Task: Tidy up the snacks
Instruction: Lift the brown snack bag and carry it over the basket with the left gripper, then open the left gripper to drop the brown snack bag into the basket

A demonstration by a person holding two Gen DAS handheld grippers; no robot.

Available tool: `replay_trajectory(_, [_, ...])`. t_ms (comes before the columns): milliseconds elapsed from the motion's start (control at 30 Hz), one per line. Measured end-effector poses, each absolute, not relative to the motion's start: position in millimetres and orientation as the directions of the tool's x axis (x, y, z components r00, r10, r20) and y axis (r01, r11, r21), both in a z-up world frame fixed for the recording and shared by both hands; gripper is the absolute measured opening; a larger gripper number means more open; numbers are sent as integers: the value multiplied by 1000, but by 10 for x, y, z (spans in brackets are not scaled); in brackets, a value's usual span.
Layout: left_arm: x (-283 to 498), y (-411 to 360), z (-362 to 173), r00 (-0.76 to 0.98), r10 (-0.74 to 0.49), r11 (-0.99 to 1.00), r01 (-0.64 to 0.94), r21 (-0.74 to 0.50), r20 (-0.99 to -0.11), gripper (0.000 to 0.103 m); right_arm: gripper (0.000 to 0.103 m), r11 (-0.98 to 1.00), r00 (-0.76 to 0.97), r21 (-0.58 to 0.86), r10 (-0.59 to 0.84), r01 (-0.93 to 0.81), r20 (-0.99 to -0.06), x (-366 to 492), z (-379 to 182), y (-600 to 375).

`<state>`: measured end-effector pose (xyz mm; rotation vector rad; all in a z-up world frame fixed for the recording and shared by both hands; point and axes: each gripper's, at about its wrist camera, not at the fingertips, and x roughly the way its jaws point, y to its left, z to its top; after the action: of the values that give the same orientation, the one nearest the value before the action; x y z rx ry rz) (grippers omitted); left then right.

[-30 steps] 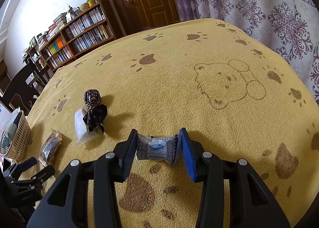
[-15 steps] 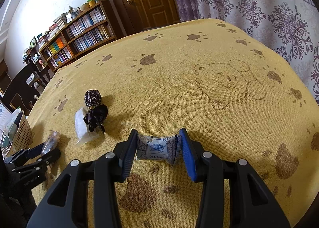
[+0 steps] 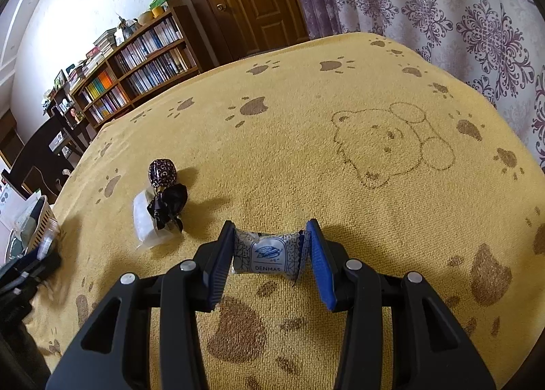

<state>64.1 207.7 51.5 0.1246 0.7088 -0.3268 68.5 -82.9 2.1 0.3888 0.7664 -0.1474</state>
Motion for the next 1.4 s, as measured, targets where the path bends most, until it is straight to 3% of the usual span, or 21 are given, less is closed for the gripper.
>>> replay_trajectory(467, [534,2882,983,828,-134,986,167,11,-544,54,43,917,722,294,8,271,-692,662,14,-841])
replay_trajectory(833, [583,3773,1014,847,43,999,-53,-5,-530,54,43,917,722,293,8,271,-692,650,17,-841])
replay_trajectory(1267, [896,4239,1039,844,94,988,-145,-56,-529,55,43,917,723,293,8,270,-691,647,16,-842])
replay_trajectory(1333, [969,4294,1040,841,91,985,-153,-73,-534,59,43,917,723,293,8,270,-691,647,16,-842])
replay_trajectory(1400, [1016,4358,1027,836,73,982,-156,-109,-543,81,43,917,723,293,8,269,-691,647,16,-841])
